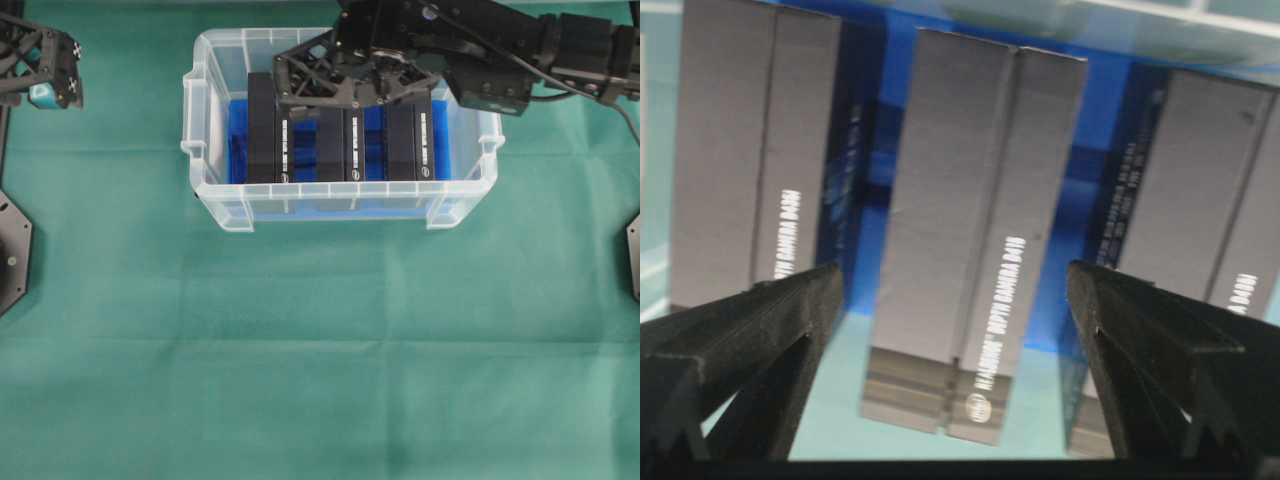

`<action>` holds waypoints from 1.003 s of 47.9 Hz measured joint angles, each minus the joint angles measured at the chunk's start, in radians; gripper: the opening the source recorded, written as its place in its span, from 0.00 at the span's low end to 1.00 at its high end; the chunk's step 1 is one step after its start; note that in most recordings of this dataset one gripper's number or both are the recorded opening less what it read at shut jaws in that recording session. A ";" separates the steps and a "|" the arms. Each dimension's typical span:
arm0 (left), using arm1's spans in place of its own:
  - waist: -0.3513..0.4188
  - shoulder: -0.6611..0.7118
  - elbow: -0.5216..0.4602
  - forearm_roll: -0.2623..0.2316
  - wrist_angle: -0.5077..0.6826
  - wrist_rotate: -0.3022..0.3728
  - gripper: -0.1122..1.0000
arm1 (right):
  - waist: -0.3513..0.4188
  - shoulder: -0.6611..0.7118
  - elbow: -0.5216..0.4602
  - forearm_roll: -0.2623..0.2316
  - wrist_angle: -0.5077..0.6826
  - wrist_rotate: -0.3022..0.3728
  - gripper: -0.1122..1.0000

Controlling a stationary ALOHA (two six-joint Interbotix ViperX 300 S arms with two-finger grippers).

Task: Take out the box from the case.
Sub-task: 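Open the right gripper and move it over the middle black box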

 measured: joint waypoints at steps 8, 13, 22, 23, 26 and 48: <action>0.000 0.000 0.000 0.000 -0.005 0.002 0.97 | 0.002 0.020 -0.021 0.006 -0.002 0.002 0.96; 0.000 0.000 0.002 0.000 -0.005 0.002 0.97 | 0.003 0.021 -0.021 0.006 0.000 0.002 0.96; 0.000 0.000 0.002 0.000 -0.008 0.002 0.97 | 0.003 0.020 -0.021 0.006 0.002 0.002 0.96; 0.000 0.000 0.000 0.000 -0.008 0.002 0.97 | 0.003 0.020 -0.020 0.006 0.002 0.002 0.96; 0.000 0.000 0.002 0.000 -0.008 0.002 0.97 | 0.003 0.023 -0.020 0.008 0.005 0.002 0.96; 0.000 0.000 0.002 0.002 -0.008 0.003 0.97 | 0.003 0.032 -0.021 0.009 0.014 0.002 0.96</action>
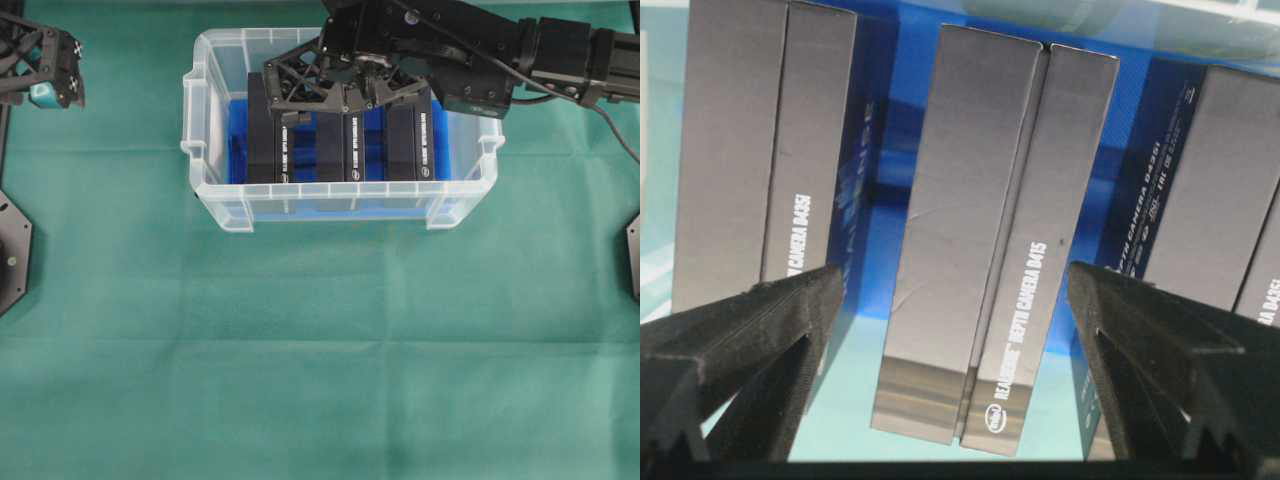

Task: Take out the box from the case.
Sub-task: 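Open the right gripper and move it over the middle black box, then lower the right gripper around the middle box and close on it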

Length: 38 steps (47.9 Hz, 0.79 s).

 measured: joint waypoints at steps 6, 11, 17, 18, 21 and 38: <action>0.000 0.000 0.000 -0.002 0.000 0.000 0.97 | 0.000 0.000 0.000 -0.002 0.002 0.002 0.96; 0.000 0.000 -0.002 -0.002 -0.003 -0.002 0.97 | 0.000 -0.002 0.000 0.000 0.002 0.000 0.96; 0.000 0.000 0.000 0.000 -0.011 0.000 0.97 | 0.000 0.000 0.000 -0.002 0.000 0.000 0.96; 0.000 0.000 0.000 -0.002 -0.011 0.000 0.97 | -0.002 0.000 0.000 0.000 0.000 0.000 0.96; 0.000 0.000 0.000 -0.002 -0.014 0.002 0.97 | -0.002 -0.002 0.000 -0.002 0.000 0.002 0.96; -0.002 0.000 0.000 -0.002 -0.014 0.002 0.97 | -0.003 0.000 0.000 -0.002 0.000 0.000 0.96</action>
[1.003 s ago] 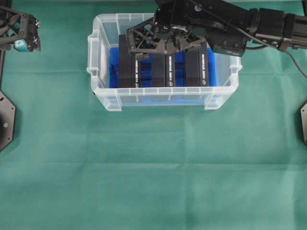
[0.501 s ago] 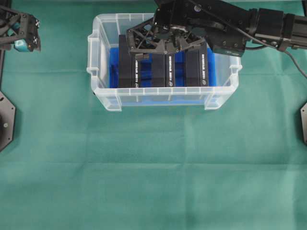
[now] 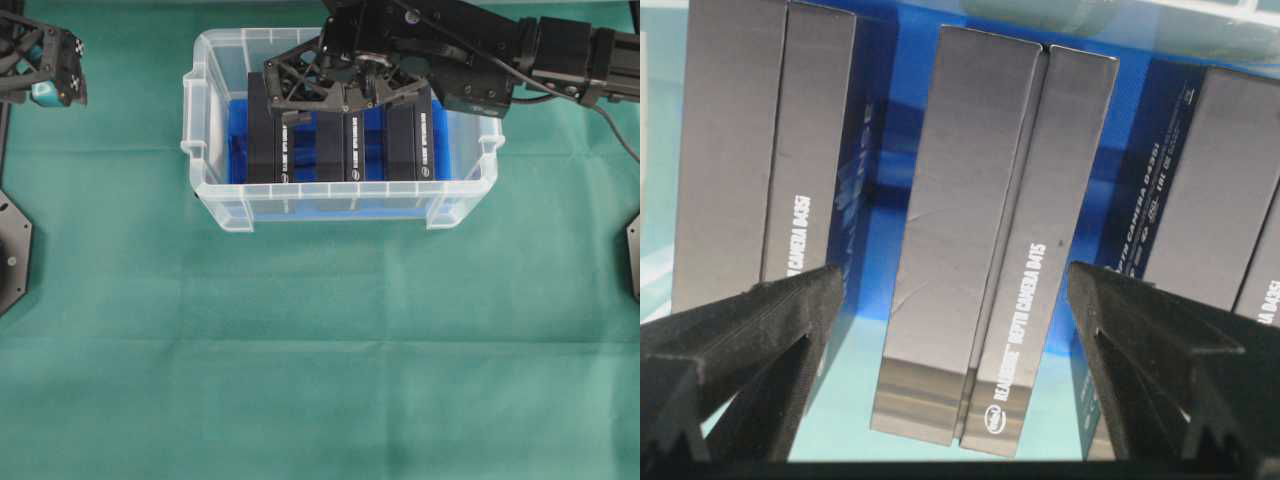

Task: Take out the box from the case.
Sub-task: 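Lower the right gripper around the middle box and close on it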

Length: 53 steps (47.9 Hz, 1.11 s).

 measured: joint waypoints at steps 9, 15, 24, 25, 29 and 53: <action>0.002 0.000 0.000 0.000 0.000 0.000 0.97 | -0.006 0.000 0.017 -0.002 -0.008 0.000 0.96; 0.002 0.000 0.000 0.000 -0.002 -0.002 0.97 | -0.009 0.000 0.032 -0.002 -0.023 0.000 0.96; 0.002 0.000 0.000 0.000 -0.002 -0.002 0.97 | -0.014 0.000 0.066 0.000 -0.057 0.000 0.96; 0.002 0.000 0.000 0.000 -0.002 -0.002 0.97 | -0.014 0.000 0.069 -0.002 -0.060 0.000 0.96; 0.002 0.000 0.000 0.000 -0.002 -0.002 0.97 | -0.015 0.000 0.081 -0.002 -0.077 0.000 0.96; 0.005 0.000 0.000 0.002 -0.003 -0.003 0.97 | -0.017 0.035 0.103 0.002 -0.127 0.000 0.96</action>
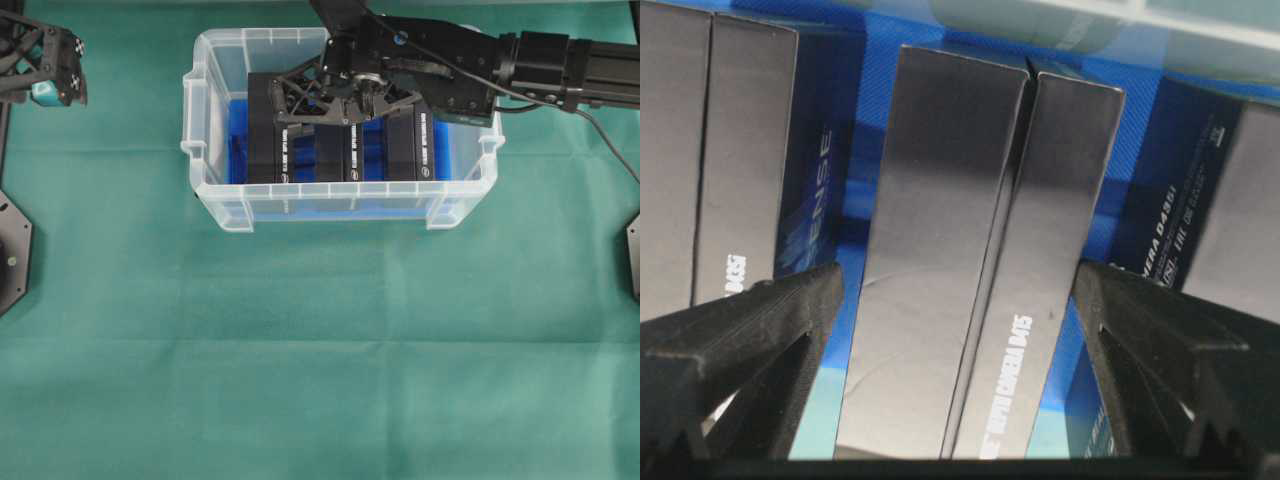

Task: Take out the box from the case.
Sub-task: 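Lower the right gripper around the middle box and close on it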

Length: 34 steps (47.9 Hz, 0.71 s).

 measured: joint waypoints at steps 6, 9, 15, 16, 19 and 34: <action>0.002 0.000 0.000 -0.002 0.002 0.002 0.97 | -0.003 0.009 0.002 0.000 0.000 0.000 0.96; 0.002 0.000 0.000 -0.002 0.000 0.002 0.97 | -0.003 0.015 0.000 0.000 -0.002 0.000 0.96; 0.002 0.000 0.000 0.000 0.002 0.002 0.97 | -0.005 0.026 0.000 0.002 -0.002 0.000 0.96; 0.002 0.000 0.000 0.000 0.002 0.002 0.97 | -0.005 0.026 0.002 0.002 -0.002 0.000 0.96; 0.003 0.000 0.000 -0.002 0.000 0.003 0.97 | -0.005 0.032 0.002 0.003 -0.002 0.000 0.96; 0.003 0.000 0.000 0.000 0.000 0.003 0.97 | -0.005 0.041 0.002 0.009 -0.002 0.000 0.96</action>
